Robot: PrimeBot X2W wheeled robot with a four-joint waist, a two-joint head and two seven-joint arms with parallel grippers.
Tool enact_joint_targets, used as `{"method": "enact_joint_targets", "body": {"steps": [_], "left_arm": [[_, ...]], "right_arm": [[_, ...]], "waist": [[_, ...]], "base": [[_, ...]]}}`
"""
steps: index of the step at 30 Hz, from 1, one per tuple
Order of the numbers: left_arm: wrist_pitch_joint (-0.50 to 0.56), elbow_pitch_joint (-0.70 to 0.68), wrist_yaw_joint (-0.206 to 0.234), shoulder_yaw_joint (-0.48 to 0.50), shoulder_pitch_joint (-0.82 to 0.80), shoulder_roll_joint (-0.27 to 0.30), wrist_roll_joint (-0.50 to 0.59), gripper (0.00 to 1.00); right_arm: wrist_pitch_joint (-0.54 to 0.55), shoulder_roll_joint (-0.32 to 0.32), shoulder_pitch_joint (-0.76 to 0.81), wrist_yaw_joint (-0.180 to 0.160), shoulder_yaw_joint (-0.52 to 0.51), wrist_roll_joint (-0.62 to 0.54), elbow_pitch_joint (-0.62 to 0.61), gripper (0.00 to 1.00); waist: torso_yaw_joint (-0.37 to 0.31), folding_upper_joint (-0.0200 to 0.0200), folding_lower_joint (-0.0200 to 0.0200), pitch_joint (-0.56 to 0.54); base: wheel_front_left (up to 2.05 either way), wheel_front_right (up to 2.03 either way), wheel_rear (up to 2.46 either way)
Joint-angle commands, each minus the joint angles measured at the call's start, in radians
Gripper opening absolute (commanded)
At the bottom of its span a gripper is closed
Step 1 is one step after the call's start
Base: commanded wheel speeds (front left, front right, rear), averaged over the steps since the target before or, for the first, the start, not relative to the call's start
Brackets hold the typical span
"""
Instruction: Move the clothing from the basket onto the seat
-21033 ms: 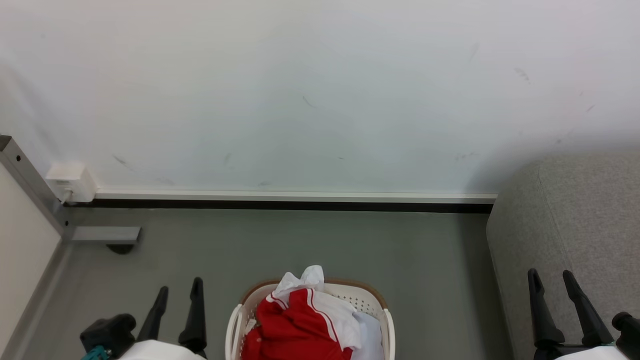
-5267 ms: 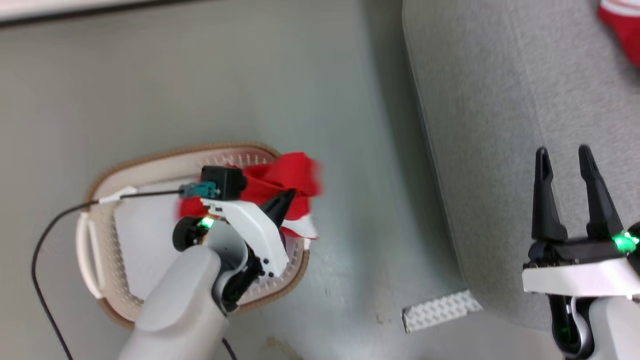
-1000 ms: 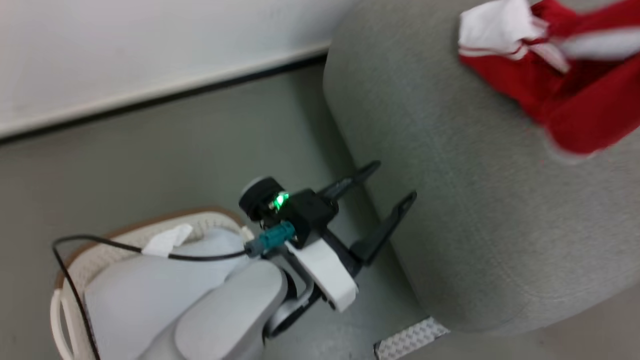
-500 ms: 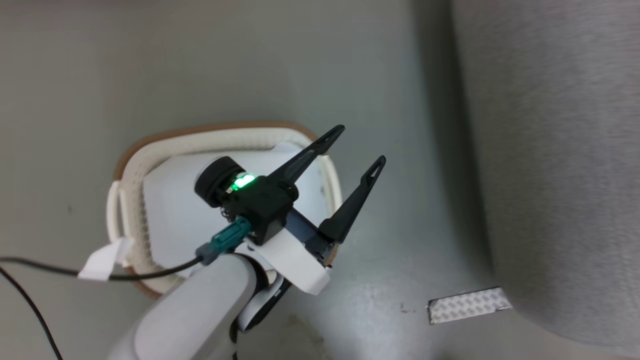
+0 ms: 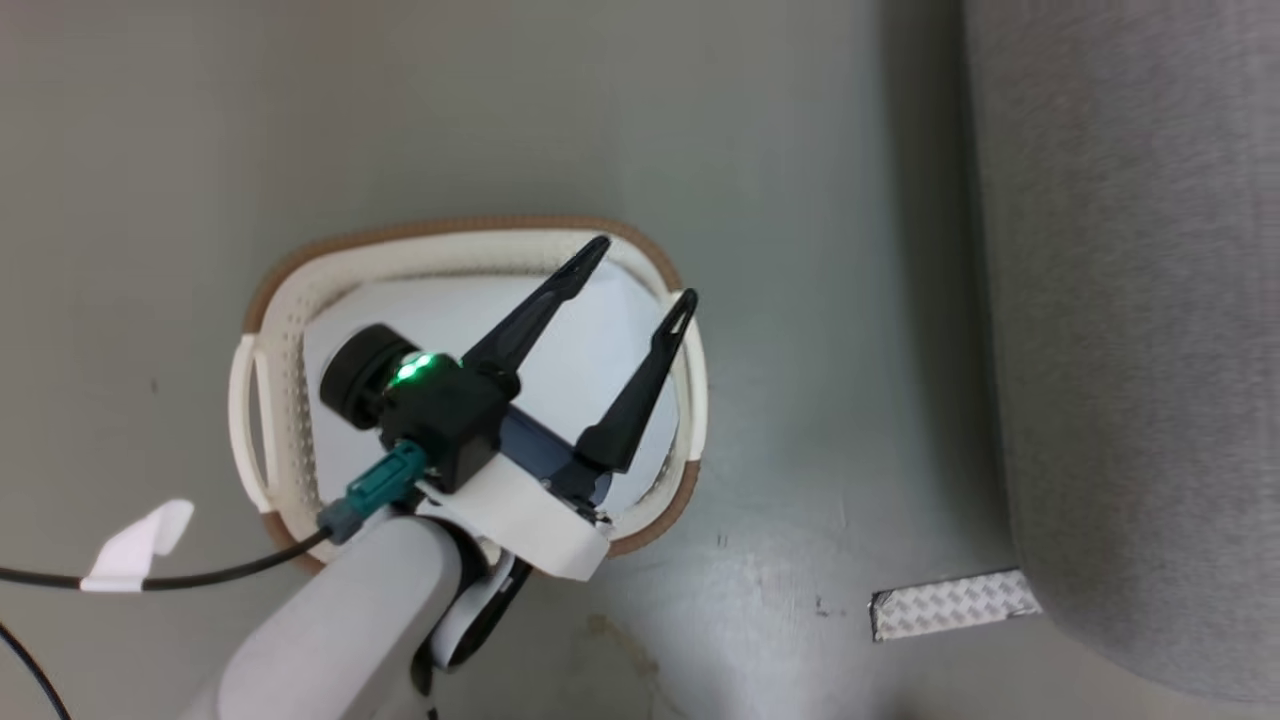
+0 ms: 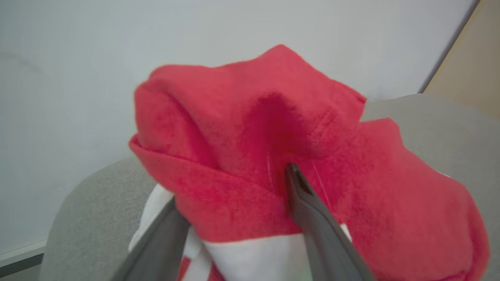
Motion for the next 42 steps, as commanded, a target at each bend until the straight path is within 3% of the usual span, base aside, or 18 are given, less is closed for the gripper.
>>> {"method": "enact_joint_targets", "body": {"steps": [1, 7, 15, 22, 30, 36, 42], "left_arm": [[-0.014, 0.009, 0.003, 0.007, 0.023, 0.006, -0.018, 1.00], [-0.062, 0.071, 0.013, 0.041, 0.100, 0.008, -0.064, 1.00], [-0.089, 0.158, 0.053, 0.144, 0.279, 0.014, -0.102, 1.00], [-0.090, 0.155, 0.088, 0.311, 0.447, -0.027, -0.062, 1.00], [-0.090, 0.206, 0.075, 0.433, 0.602, -0.090, 0.035, 1.00], [-0.090, 0.225, 0.024, 0.495, 0.678, -0.138, 0.090, 1.00], [-0.090, 0.234, -0.010, 0.553, 0.706, -0.179, 0.131, 1.00]], "right_arm": [[-0.007, 0.012, 0.039, -0.002, 0.023, 0.018, -0.026, 1.00], [-0.007, 0.043, 0.260, -0.002, 0.151, 0.056, -0.287, 1.00], [-0.006, 0.118, 0.665, -0.002, 0.222, 0.094, -0.691, 1.00], [-0.005, 0.245, 0.975, -0.002, 0.267, 0.038, -0.906, 1.00], [-0.006, 0.374, 1.218, -0.002, 0.325, 0.001, -0.945, 1.00], [-0.005, 0.401, 1.301, -0.002, 0.345, -0.036, -0.925, 1.00], [-0.006, 0.402, 1.289, -0.002, 0.351, -0.025, -0.915, 1.00]], "waist": [[-0.024, 0.0001, -0.0002, -0.057], [-0.027, 0.0001, -0.0002, -0.227], [0.001, 0.0001, -0.0002, -0.466], [0.049, 0.0001, -0.0002, -0.590], [0.091, 0.0001, -0.0002, -0.689], [0.091, 0.0001, -0.0002, -0.722], [0.088, 0.0001, -0.0002, -0.731]], "base": [[0.00, 0.00, 0.00], [0.00, 0.00, 0.00], [0.00, 0.00, 0.00], [0.00, 0.00, 0.00], [0.00, 0.00, 0.00], [0.00, 0.00, 0.00], [0.00, 0.00, 0.00]]}}
